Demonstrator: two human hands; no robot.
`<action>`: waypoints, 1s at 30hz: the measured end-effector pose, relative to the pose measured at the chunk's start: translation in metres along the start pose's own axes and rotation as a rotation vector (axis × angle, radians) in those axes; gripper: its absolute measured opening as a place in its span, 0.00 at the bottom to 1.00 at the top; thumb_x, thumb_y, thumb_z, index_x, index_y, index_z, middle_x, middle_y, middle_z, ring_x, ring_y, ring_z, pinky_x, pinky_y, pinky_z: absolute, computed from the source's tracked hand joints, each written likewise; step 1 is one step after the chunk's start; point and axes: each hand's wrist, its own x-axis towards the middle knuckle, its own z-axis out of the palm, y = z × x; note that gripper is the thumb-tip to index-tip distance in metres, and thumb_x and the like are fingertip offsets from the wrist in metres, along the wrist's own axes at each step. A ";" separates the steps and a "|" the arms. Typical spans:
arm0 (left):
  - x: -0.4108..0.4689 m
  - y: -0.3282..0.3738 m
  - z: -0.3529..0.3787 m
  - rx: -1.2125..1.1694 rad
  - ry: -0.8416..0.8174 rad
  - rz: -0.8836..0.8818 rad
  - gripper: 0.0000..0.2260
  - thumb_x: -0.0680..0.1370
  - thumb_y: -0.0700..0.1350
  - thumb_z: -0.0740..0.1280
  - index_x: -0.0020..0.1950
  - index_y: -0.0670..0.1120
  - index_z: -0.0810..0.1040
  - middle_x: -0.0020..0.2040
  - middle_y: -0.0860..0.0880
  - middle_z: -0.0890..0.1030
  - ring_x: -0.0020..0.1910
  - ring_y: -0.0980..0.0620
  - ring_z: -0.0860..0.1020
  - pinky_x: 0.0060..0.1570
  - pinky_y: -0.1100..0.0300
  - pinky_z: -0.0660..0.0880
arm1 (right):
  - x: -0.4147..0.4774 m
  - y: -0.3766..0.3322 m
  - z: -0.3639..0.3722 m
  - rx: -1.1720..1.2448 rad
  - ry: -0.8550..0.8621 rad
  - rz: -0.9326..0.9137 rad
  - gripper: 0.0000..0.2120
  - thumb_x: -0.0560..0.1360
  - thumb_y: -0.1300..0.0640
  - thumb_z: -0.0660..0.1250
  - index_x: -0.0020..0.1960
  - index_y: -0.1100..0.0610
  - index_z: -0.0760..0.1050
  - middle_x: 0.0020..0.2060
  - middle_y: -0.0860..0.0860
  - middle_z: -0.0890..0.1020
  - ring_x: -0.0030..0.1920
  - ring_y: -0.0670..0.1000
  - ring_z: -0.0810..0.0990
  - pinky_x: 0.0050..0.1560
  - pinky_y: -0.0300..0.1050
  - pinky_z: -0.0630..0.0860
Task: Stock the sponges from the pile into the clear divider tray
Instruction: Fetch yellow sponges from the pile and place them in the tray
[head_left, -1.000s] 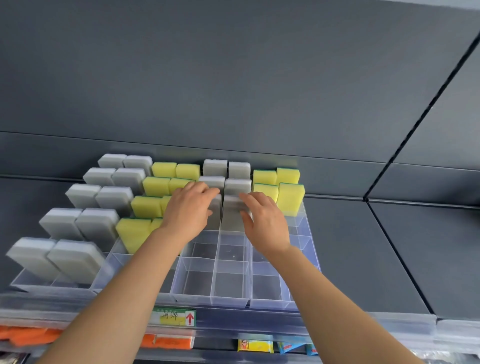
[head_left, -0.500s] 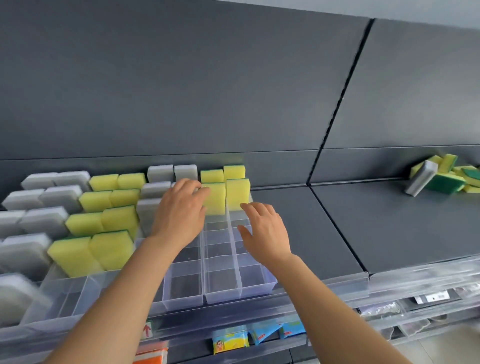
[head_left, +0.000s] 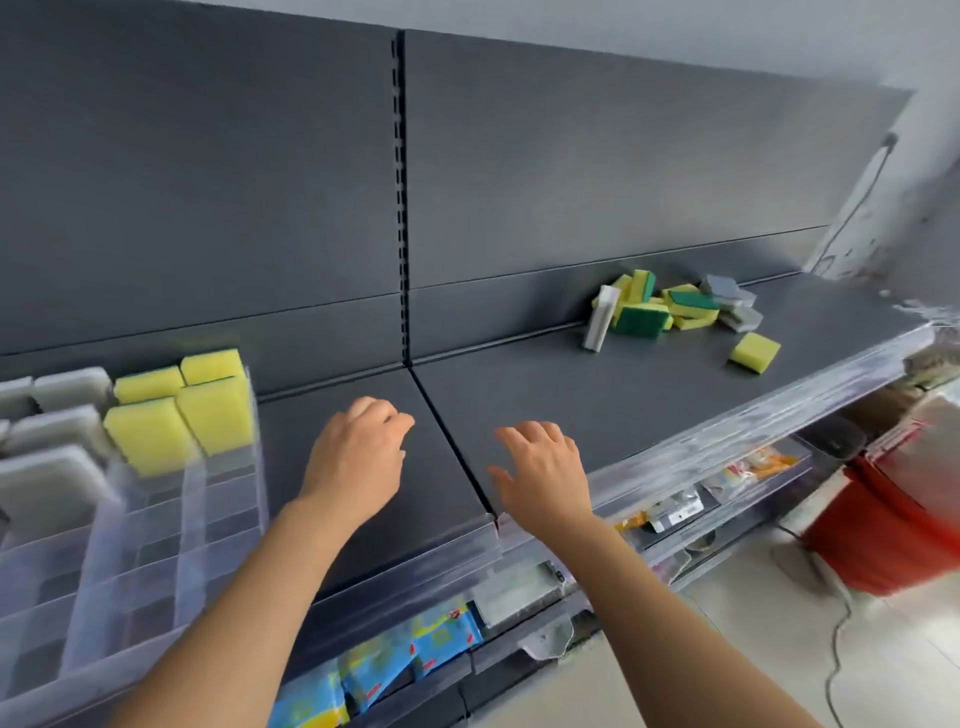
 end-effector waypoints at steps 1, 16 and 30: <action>0.007 0.017 0.005 -0.006 -0.010 0.007 0.13 0.62 0.38 0.78 0.45 0.44 0.81 0.42 0.48 0.81 0.46 0.44 0.79 0.39 0.52 0.77 | -0.003 0.018 -0.005 -0.011 -0.006 0.016 0.20 0.77 0.48 0.61 0.67 0.53 0.68 0.64 0.50 0.73 0.66 0.54 0.66 0.65 0.48 0.62; 0.133 0.214 0.064 -0.142 -0.070 0.185 0.12 0.73 0.42 0.70 0.57 0.45 0.78 0.53 0.48 0.79 0.55 0.46 0.75 0.49 0.52 0.73 | -0.017 0.231 -0.048 -0.057 -0.006 0.262 0.21 0.77 0.46 0.61 0.68 0.51 0.67 0.65 0.51 0.73 0.67 0.54 0.66 0.67 0.50 0.63; 0.325 0.300 0.146 -0.107 -0.101 0.261 0.19 0.77 0.47 0.65 0.67 0.47 0.71 0.66 0.47 0.71 0.65 0.46 0.68 0.59 0.52 0.69 | 0.088 0.395 -0.056 -0.134 -0.003 0.400 0.20 0.76 0.56 0.61 0.67 0.51 0.68 0.62 0.51 0.73 0.64 0.56 0.67 0.61 0.49 0.65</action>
